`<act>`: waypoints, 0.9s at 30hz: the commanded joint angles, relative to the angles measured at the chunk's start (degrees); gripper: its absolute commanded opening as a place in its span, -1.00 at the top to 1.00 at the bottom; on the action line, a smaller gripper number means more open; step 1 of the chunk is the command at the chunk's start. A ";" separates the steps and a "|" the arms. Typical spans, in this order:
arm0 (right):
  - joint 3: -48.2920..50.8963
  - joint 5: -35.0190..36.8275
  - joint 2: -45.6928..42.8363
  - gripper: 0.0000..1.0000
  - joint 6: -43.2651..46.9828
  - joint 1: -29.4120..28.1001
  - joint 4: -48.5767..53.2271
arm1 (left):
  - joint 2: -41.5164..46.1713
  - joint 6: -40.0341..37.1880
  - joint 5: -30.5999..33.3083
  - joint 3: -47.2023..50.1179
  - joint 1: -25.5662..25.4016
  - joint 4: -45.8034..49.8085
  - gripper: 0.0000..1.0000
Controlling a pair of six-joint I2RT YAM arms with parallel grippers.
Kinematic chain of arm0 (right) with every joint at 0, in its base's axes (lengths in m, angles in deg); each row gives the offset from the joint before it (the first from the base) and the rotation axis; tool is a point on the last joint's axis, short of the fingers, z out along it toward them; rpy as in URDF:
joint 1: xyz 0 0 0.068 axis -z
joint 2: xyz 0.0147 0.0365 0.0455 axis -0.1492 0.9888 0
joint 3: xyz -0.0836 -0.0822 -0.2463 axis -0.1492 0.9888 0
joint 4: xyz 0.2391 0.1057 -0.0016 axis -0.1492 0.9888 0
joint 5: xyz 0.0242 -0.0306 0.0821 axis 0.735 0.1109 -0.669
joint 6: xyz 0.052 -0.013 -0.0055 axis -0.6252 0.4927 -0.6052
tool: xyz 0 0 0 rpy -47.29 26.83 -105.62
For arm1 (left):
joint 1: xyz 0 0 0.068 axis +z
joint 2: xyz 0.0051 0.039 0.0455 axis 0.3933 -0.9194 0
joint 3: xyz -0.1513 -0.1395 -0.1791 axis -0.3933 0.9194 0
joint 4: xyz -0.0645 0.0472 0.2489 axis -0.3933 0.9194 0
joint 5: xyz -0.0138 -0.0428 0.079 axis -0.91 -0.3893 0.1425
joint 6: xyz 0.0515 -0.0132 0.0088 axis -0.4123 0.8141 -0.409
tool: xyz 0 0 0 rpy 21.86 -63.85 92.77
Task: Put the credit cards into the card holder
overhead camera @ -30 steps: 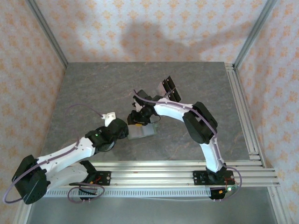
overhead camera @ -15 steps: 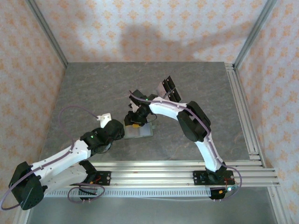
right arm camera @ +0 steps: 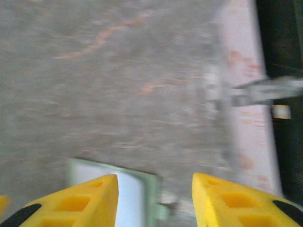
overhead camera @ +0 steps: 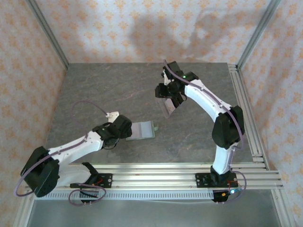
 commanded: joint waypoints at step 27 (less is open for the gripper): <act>-6.21 16.83 13.98 0.32 9.15 0.16 9.76 | -9.06 -4.56 1.34 -8.58 4.76 -0.43 -0.99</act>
